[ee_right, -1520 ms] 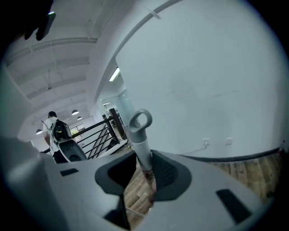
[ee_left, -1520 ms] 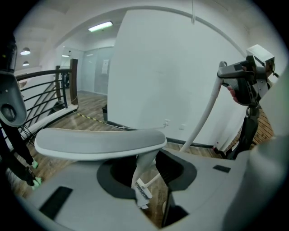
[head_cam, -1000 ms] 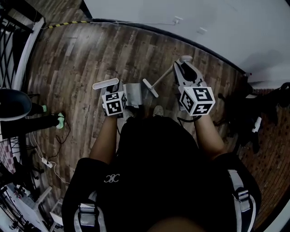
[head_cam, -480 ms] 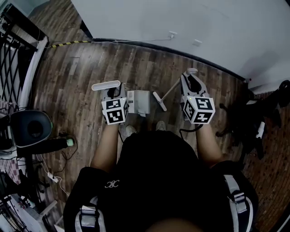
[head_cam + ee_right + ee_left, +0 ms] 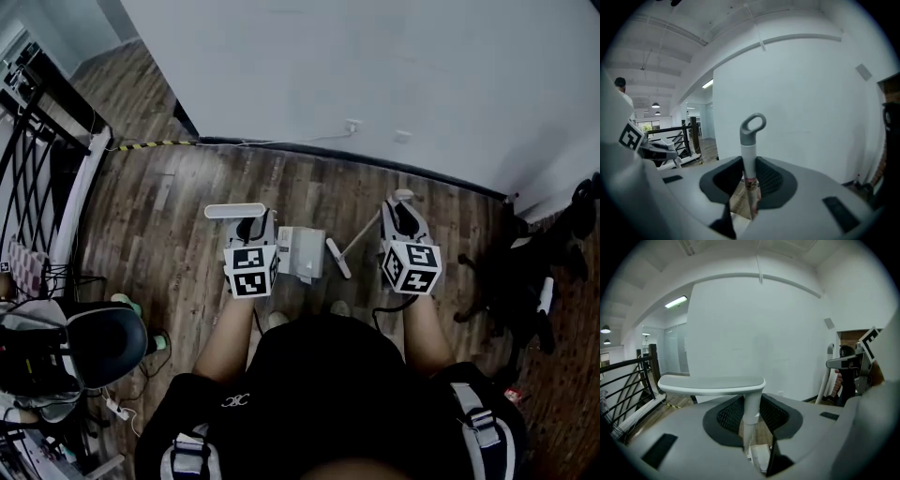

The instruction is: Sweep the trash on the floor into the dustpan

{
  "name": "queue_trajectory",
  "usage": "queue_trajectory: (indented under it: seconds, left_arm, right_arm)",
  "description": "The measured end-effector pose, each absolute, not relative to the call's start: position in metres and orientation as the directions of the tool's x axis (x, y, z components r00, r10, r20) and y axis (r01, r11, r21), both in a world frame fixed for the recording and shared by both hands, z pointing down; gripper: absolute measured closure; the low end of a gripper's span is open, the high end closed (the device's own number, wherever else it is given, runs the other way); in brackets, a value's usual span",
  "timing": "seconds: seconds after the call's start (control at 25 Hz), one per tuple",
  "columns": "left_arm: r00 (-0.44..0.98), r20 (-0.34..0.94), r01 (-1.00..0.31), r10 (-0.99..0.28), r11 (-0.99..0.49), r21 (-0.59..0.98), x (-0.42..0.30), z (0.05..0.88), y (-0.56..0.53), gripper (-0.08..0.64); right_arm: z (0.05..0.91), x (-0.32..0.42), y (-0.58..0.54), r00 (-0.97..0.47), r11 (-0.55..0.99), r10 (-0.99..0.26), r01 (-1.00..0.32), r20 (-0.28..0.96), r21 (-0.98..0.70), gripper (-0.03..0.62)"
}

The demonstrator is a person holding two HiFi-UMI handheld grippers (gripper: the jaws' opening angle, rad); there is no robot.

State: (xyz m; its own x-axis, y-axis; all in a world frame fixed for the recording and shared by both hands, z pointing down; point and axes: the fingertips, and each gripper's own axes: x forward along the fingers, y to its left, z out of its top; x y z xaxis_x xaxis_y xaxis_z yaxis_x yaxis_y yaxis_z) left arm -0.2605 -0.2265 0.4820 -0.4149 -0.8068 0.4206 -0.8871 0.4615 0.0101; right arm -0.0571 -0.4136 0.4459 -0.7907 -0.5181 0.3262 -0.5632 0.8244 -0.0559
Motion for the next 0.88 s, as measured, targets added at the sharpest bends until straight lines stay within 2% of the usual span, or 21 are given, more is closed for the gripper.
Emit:
queue_trajectory:
  seconds: [0.4, 0.88]
  left_arm:
    - [-0.376, 0.426, -0.906, -0.823, 0.423, 0.018, -0.264, 0.475, -0.245, 0.454]
    - [-0.312, 0.461, -0.936, -0.831, 0.351, -0.001, -0.255, 0.482, -0.269, 0.454]
  right_arm:
    - [0.441, -0.052, -0.423, -0.777, 0.798, -0.56, -0.599, 0.287, -0.065, 0.495]
    - [0.443, -0.045, -0.441, -0.753, 0.774, -0.587, -0.63, 0.297, -0.069, 0.494]
